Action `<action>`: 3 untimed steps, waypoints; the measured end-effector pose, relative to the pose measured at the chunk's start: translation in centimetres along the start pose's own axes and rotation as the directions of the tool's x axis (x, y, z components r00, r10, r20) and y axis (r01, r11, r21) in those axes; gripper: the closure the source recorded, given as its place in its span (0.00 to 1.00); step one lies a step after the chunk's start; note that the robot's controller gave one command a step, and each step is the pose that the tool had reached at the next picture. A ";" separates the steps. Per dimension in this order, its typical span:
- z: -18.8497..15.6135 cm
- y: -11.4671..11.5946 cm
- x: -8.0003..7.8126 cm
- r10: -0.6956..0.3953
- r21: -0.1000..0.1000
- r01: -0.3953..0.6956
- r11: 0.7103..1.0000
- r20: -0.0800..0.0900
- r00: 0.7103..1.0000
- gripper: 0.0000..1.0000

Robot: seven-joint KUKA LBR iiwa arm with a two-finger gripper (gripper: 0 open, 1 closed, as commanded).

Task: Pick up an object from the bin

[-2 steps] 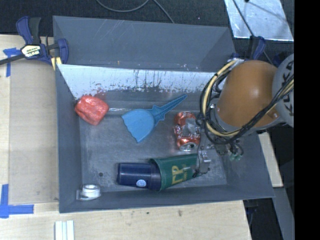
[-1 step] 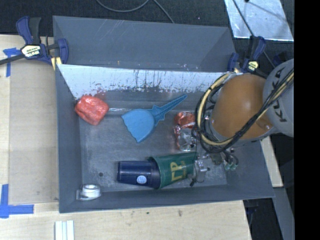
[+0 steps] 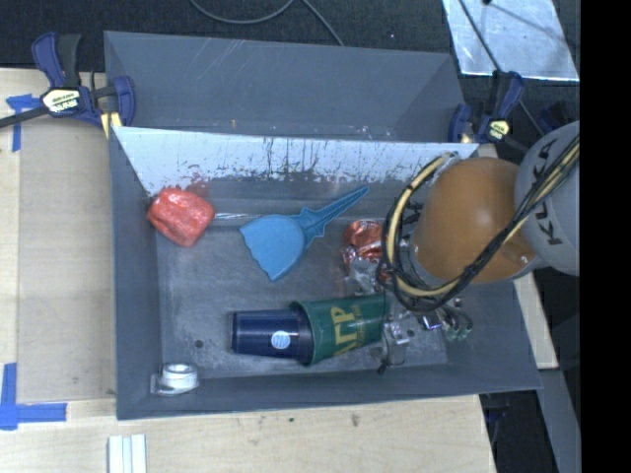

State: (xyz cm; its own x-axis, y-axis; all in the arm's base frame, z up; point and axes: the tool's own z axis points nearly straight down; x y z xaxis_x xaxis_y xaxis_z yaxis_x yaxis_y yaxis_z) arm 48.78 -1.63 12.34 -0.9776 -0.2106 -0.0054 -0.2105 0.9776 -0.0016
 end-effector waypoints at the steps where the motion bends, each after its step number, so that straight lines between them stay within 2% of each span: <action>1: 3.8 1.3 -0.1 0.153 0.000 -0.153 0.988 -0.004 0.988 0.00; 2: 4.8 4.9 -1.6 -0.154 0.007 0.154 0.988 0.014 0.988 1.00; 3: 4.8 4.9 -1.6 -0.154 0.007 0.154 0.988 0.014 0.988 1.00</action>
Offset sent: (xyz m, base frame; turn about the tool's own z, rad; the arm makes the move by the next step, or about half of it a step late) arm 0.0003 0.0532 -0.0534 -0.1584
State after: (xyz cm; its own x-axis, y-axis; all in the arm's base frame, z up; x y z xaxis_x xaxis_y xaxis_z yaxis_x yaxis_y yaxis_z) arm 49.38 3.49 7.49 -0.9334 -0.3584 -0.0186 -0.3583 0.9336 -0.0091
